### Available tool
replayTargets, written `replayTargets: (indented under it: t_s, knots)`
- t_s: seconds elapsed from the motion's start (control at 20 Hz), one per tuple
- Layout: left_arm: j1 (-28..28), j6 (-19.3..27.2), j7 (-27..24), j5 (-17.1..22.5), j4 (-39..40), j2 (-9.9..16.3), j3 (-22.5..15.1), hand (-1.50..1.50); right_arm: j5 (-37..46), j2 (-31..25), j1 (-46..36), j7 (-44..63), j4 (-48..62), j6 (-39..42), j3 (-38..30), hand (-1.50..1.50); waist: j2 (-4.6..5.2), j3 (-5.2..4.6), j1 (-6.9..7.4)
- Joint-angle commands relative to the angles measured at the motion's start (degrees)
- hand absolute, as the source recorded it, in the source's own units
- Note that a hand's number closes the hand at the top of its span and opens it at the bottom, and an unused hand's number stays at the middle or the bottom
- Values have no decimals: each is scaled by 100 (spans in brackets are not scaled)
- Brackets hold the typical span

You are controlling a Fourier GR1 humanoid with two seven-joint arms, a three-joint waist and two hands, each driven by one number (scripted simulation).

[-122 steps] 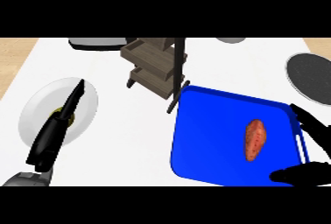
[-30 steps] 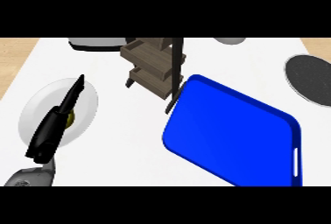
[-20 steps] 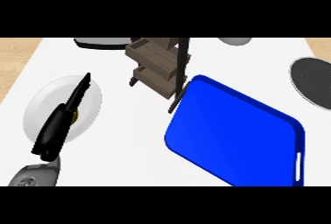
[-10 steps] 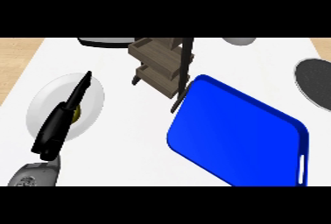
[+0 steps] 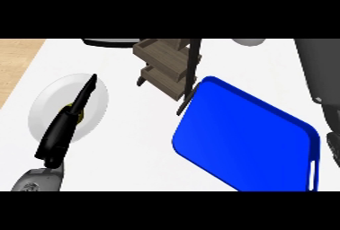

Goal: Pick the sweet potato from the tray and place it in the tiered basket

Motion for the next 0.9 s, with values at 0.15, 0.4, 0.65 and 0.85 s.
replayTargets:
  t_s: [0.15, 0.4, 0.65, 0.85]
  knots:
    - [-25, -35, -14, 13, -61, -29, -47, 0, 313, 652, 57, -322, 1241, -2075, -544, -150, 73, 8, 106]
    - [116, -28, -155, 18, 42, -56, -54, 0, 147, 1107, -87, -1032, 1721, -2896, -870, -150, 45, 8, 77]
    - [-214, -19, 15, 11, 73, -37, 22, 0, 136, 793, -99, -1953, 1904, -3960, -1253, -150, 87, 12, 89]
    - [-131, 48, 7, 6, 106, -4, 142, 0, 710, 364, -277, -1490, 2068, -4715, -1138, -150, -13, 13, -122]
